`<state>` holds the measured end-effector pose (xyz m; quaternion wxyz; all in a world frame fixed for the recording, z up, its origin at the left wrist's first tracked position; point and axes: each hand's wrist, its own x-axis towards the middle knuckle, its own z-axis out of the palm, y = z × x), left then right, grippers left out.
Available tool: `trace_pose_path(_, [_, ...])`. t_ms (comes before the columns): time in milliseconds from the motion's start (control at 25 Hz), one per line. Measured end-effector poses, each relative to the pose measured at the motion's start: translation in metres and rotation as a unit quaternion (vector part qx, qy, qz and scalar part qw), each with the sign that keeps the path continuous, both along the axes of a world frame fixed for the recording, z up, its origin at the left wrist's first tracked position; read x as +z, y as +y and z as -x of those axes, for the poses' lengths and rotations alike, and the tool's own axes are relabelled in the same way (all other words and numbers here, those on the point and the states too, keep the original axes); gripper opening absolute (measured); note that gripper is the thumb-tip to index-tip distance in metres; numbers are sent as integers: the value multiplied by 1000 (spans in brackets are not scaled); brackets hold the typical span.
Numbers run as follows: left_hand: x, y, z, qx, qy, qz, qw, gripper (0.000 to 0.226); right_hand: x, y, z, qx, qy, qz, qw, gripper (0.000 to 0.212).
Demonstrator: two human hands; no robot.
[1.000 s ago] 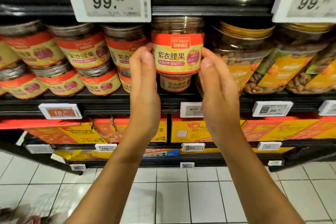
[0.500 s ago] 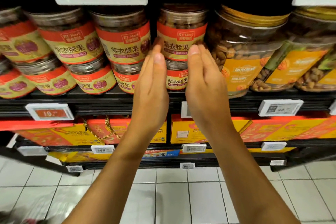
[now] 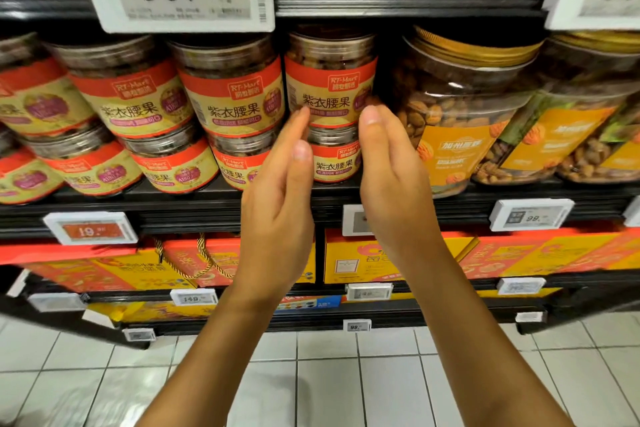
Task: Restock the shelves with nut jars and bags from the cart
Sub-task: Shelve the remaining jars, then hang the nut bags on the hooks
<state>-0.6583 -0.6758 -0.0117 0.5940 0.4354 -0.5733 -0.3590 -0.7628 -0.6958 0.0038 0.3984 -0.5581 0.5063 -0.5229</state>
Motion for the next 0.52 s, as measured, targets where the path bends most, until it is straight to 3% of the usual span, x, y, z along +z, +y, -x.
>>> trace_pose_path(120, [-1, -8, 2, 28, 11, -22, 999, 43, -7, 4, -1, -19, 36, -1, 999, 60])
trace_pose_path(240, [-2, -11, 10, 38, 0, -42, 998, 57, -12, 4, -1, -10, 0, -12, 1000, 51])
trace_pose_path(520, [-12, -1, -2, 38, 4, -32, 999, 50, -22, 12, 0, -1, -50, -17, 999, 63])
